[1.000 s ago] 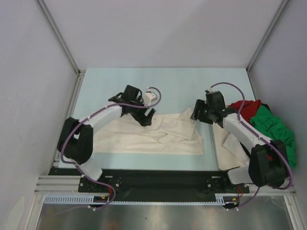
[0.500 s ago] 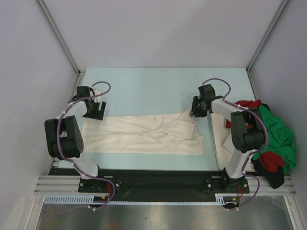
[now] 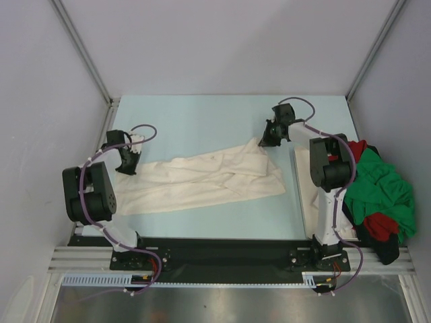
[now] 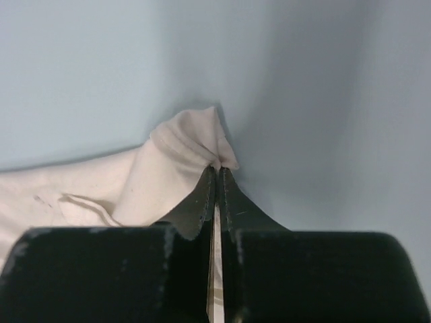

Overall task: Fold and stack the t-shirts
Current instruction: Fold the tshirt

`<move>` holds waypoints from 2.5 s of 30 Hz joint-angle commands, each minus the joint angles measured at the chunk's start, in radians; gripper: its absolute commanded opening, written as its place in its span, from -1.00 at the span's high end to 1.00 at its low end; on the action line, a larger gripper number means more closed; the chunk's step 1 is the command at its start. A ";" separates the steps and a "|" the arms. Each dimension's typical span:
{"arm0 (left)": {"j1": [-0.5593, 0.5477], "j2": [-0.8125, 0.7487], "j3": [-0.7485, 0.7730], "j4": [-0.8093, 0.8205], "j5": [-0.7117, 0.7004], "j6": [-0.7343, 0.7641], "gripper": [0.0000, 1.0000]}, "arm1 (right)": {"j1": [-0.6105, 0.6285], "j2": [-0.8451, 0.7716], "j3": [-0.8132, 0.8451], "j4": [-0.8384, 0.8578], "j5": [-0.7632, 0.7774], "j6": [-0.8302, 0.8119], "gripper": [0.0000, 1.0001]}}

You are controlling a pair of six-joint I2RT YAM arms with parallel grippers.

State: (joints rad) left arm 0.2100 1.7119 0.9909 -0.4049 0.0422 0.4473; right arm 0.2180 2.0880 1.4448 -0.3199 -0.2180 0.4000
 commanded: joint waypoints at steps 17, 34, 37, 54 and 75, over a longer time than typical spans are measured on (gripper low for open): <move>0.039 -0.331 -0.325 -0.310 0.324 0.321 1.00 | -0.009 0.247 0.734 -0.234 0.170 0.007 -0.41; 0.039 -0.334 -0.310 -0.319 0.329 0.315 0.99 | -0.014 -0.086 0.031 -0.275 0.309 -0.024 -0.24; 0.039 -0.331 -0.321 -0.319 0.337 0.314 0.99 | -0.014 -0.057 0.016 -0.260 0.324 -0.027 -0.21; -0.444 -0.290 -0.290 -0.285 0.469 0.235 0.96 | -0.097 0.436 0.749 -0.244 0.080 0.000 1.00; -0.920 -0.208 -0.190 -0.225 0.510 0.088 0.06 | -0.100 0.615 1.115 0.071 0.102 0.211 0.08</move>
State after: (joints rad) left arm -0.7136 1.5852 0.8448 -0.5865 0.5732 0.5243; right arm 0.1394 2.7674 2.5122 -0.3069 -0.1497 0.6216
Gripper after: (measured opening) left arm 0.432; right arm 0.429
